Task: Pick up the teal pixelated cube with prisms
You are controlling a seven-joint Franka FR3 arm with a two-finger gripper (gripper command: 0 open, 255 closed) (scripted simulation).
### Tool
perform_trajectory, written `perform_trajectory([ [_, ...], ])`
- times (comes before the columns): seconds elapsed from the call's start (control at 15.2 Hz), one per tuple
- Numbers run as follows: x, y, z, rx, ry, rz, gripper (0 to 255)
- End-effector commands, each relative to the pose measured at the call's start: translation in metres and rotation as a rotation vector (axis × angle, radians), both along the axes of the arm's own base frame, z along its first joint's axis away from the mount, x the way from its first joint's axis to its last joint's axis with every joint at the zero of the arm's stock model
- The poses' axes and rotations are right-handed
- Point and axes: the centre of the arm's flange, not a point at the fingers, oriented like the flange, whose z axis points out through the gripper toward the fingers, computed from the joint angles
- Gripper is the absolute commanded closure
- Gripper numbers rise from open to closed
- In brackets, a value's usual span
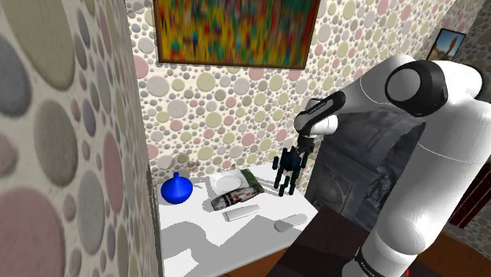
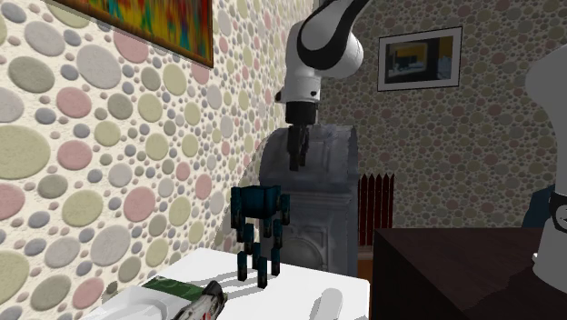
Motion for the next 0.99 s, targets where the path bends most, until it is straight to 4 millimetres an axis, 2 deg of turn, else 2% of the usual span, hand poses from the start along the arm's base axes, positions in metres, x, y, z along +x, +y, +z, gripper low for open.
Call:
perform_trajectory([
  [0.0,0.005,-0.018,-0.016,-0.007,-0.008,-0.018,0],
  [0.53,0.037,-0.091,-0.078,-0.029,-0.037,-0.086,0],
  [0.92,0.039,-0.095,-0.108,-0.030,-0.038,-0.089,0],
])
